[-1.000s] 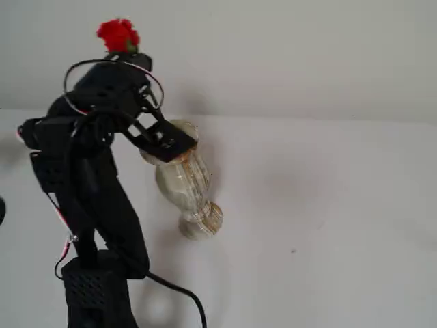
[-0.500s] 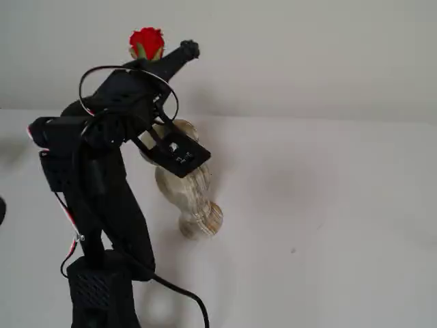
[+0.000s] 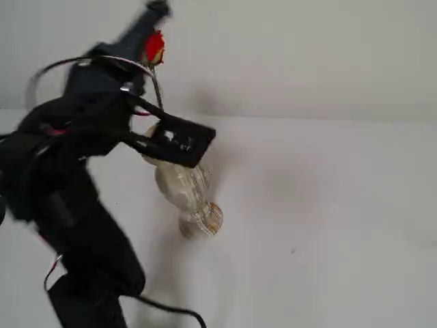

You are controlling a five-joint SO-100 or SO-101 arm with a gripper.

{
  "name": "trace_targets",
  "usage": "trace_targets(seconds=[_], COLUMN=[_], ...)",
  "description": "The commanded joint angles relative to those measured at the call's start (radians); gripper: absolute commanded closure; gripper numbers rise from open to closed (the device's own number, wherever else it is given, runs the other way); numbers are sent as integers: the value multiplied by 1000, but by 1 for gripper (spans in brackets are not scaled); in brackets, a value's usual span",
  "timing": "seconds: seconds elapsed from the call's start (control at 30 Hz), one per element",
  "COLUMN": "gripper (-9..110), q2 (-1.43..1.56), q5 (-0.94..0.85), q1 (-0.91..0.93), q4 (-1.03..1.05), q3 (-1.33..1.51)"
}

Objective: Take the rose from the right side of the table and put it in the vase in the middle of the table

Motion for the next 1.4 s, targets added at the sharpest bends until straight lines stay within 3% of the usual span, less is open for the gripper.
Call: trace_targets(seconds=[0.0,0.13,0.27,0.53,0.87,1.13,1.37], gripper=[62,82,101,102,102,102,102], q2=[175,258,311,436,541,690,1150], q5=[-313,-480,-532,-620,-709,-710,-707], q1=[-32,-57,-60,-18,178,138,81], q4=[60,87,126,141,146,143,118], q3=[-34,-34,-34,-20,6,57,607])
